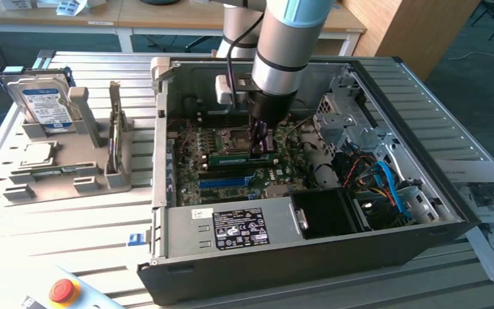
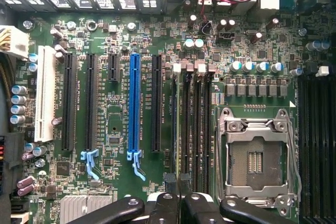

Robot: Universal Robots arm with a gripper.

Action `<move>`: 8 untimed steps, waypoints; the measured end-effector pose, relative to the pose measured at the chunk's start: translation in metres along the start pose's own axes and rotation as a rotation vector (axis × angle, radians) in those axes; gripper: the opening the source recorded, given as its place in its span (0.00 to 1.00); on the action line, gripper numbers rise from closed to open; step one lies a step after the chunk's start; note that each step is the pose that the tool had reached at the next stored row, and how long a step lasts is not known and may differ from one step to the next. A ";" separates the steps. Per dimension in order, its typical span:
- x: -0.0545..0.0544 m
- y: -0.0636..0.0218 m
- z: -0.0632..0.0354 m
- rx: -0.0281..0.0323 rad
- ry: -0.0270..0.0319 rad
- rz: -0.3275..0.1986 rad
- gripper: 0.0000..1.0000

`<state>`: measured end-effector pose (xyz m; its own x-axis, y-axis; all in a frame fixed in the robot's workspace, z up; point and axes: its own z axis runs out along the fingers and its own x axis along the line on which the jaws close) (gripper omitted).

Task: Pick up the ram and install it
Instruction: 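Insert the ram into the slot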

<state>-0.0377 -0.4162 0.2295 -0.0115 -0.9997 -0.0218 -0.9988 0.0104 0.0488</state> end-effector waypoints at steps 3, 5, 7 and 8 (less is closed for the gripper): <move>0.000 0.0000 0.0000 0.0000 0.0000 -0.001 0.12; 0.000 0.0000 0.0000 0.0000 0.0000 -0.001 0.12; 0.000 0.0000 0.0000 0.0000 0.0001 -0.001 0.12; 0.000 -0.0001 0.0000 -0.0001 0.0002 -0.001 0.12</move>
<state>-0.0376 -0.4162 0.2294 -0.0104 -0.9997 -0.0216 -0.9988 0.0094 0.0488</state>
